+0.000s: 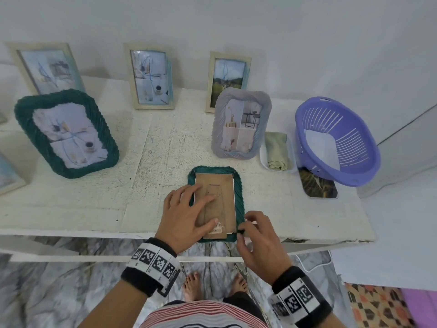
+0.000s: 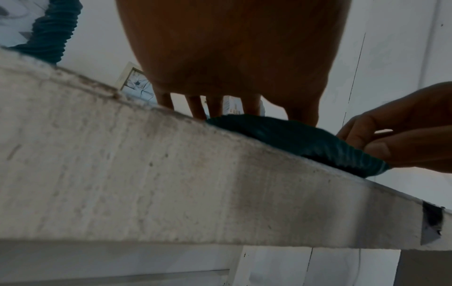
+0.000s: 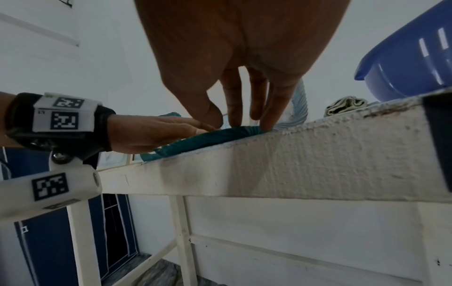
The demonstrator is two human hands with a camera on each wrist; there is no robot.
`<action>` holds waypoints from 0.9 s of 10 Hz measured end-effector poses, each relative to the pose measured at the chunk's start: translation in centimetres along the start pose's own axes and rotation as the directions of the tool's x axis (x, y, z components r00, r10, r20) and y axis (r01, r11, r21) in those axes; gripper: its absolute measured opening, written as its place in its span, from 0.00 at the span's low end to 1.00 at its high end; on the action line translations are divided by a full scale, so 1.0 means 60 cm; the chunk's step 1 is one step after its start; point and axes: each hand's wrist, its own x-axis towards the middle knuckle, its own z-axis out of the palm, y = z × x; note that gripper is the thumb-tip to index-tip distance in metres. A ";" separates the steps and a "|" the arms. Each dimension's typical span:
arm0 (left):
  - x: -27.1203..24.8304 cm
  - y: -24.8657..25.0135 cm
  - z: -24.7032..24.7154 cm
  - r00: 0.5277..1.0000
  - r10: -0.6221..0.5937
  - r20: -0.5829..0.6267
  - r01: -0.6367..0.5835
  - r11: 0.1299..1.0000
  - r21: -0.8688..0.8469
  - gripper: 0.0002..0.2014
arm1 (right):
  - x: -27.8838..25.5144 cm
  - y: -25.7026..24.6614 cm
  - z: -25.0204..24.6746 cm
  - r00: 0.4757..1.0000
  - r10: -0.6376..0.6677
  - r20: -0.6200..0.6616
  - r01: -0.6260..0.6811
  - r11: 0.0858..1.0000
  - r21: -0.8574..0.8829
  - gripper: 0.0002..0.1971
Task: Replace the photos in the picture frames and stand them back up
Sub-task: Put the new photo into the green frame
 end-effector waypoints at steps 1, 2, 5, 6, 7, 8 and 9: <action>0.002 0.000 -0.001 1.000 -0.015 0.004 0.015 1.000 0.017 0.28 | -0.002 -0.006 0.003 0.998 0.054 -0.041 -0.056 0.997 -0.060 0.07; 0.001 0.000 0.000 1.000 -0.018 0.004 0.018 1.000 0.011 0.29 | -0.004 -0.015 0.007 0.992 0.111 -0.065 -0.118 0.988 -0.100 0.09; 0.000 0.000 0.000 1.000 -0.026 -0.003 0.026 1.000 0.009 0.29 | 0.000 -0.018 0.025 0.954 0.285 -0.096 -0.283 0.958 0.040 0.09; 0.000 -0.001 0.001 1.000 -0.024 -0.006 0.024 1.000 0.013 0.29 | -0.001 -0.012 0.030 0.953 0.291 -0.081 -0.277 0.950 0.144 0.06; 0.000 -0.002 0.001 1.000 -0.020 -0.009 0.020 1.000 0.017 0.28 | 0.001 -0.013 0.030 0.969 0.242 -0.052 -0.228 0.955 0.191 0.04; 0.000 -0.002 0.001 1.000 -0.017 -0.005 0.017 1.000 0.019 0.29 | 0.002 -0.011 0.031 0.973 0.227 -0.031 -0.214 0.947 0.240 0.05; -0.001 -0.002 0.001 1.000 -0.020 -0.008 0.020 1.000 0.000 0.28 | 0.000 -0.009 0.028 0.975 0.220 -0.038 -0.202 0.942 0.267 0.07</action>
